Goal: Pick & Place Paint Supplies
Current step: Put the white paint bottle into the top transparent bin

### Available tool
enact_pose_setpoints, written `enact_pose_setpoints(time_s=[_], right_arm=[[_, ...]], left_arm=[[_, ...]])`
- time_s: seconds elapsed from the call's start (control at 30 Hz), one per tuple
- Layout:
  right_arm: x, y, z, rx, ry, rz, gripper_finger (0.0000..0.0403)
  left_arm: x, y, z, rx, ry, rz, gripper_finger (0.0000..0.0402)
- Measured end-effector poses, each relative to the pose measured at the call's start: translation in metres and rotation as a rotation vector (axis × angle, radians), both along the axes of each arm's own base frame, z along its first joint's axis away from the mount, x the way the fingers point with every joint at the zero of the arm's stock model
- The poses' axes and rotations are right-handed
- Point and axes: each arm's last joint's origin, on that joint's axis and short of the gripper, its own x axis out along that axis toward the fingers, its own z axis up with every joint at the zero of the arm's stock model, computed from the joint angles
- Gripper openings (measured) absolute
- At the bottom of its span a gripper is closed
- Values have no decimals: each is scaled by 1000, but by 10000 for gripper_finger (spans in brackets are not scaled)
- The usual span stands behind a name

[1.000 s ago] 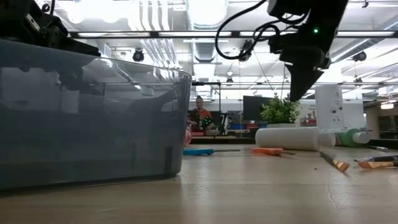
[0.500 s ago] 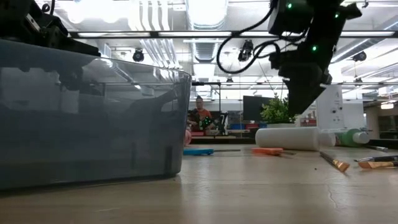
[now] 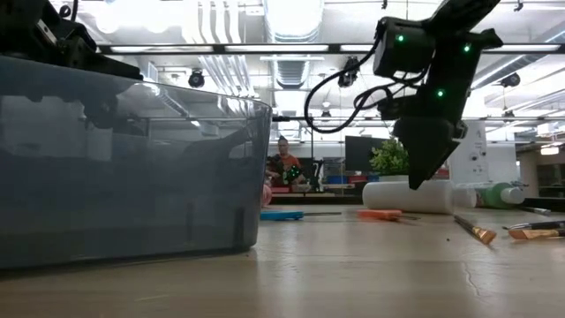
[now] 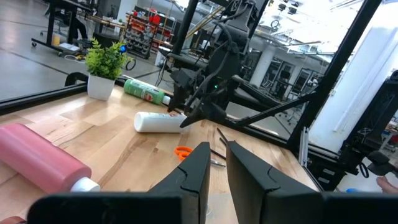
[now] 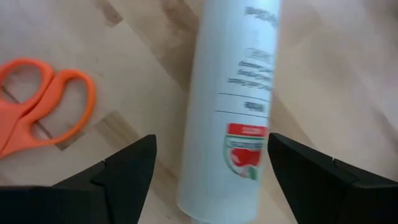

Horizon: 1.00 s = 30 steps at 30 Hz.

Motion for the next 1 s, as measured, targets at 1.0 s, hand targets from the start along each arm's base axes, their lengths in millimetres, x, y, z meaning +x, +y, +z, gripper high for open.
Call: enact_pose_setpoints(time_s=[1.0], right_arm=[[5,-8,-15,77,-81,-91,269]], left_arm=[[0,0,0,0,0,0,62]])
